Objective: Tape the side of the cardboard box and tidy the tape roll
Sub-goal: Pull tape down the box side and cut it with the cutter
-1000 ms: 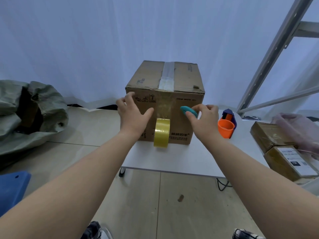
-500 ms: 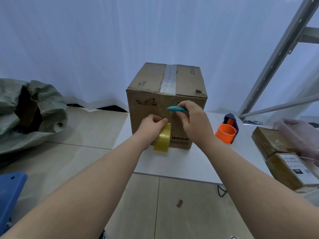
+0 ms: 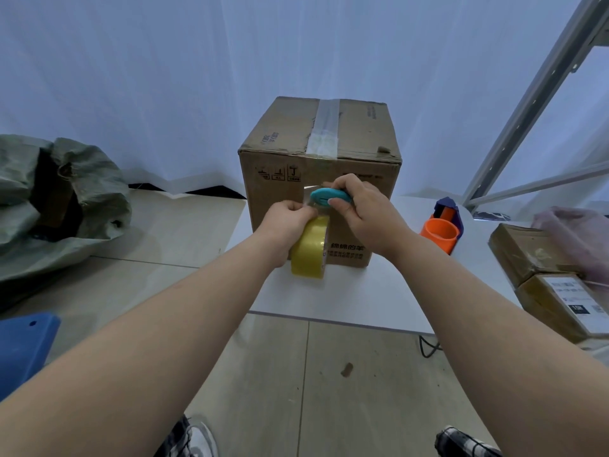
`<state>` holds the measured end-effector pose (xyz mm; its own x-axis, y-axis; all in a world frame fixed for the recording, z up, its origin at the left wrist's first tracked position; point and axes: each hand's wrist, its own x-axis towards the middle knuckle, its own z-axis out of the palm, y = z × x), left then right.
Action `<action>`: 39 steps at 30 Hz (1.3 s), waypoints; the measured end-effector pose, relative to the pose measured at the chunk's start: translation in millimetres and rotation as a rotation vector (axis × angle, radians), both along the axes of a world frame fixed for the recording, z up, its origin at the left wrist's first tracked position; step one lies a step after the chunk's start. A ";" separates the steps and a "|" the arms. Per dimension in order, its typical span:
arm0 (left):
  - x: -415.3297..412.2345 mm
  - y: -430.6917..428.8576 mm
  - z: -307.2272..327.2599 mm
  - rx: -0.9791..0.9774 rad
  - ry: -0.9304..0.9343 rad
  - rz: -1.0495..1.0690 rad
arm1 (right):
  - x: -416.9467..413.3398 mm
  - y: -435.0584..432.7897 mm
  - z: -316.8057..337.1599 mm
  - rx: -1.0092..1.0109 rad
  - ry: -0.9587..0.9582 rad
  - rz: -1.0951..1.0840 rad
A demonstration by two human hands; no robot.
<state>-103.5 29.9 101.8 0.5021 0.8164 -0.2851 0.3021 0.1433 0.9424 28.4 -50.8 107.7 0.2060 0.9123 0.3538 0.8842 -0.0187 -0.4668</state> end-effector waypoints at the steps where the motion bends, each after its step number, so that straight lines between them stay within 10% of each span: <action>1: -0.3 -0.2 1.1 -0.002 0.002 -0.001 | -0.2 -0.3 0.7 -0.001 0.005 0.001; 39: -12.1 -1.6 -21.6 0.258 -0.197 -0.097 | -4.2 1.8 -3.4 0.019 0.047 -0.047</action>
<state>-115.6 28.3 80.1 0.6058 0.7948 0.0355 0.1107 -0.1284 0.9855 24.2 -49.0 104.4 0.2650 0.8947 0.3596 0.8596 -0.0502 -0.5085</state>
